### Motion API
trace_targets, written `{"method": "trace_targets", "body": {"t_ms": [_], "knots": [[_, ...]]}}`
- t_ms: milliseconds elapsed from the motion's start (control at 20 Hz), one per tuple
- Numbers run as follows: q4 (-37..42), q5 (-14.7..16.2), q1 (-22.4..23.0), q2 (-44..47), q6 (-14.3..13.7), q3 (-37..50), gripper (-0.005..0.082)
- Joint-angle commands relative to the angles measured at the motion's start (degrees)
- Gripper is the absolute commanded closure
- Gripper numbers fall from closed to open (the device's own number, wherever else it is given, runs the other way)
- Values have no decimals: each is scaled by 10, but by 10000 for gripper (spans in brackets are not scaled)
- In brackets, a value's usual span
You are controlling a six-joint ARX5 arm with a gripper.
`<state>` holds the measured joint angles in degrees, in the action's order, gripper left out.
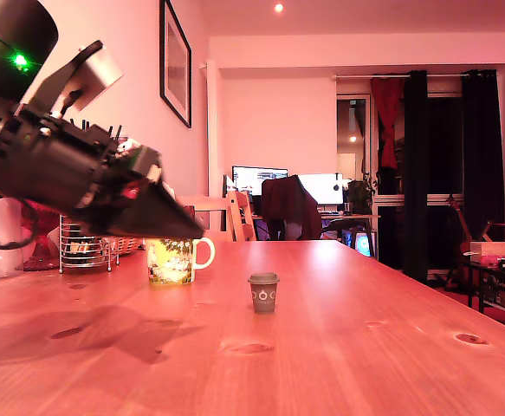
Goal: Pick the coffee capsule and then drop it inside the coffee cup in front of you
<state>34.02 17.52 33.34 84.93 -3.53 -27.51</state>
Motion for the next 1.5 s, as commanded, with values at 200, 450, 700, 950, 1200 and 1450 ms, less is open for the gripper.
{"method": "trace_targets", "body": {"t_ms": [200, 450, 700, 950, 1200, 1450], "knots": [[142, 0, 0, 127, -20, 10, 201], [225, -1, -3, 175, -23, 10, 199], [232, 0, -8, 175, -23, 10, 200], [233, 10, -8, 196, -26, -10, 200], [234, 15, -7, 246, -25, -58, 199], [227, 11, -6, 286, -14, -114, 197]]}}
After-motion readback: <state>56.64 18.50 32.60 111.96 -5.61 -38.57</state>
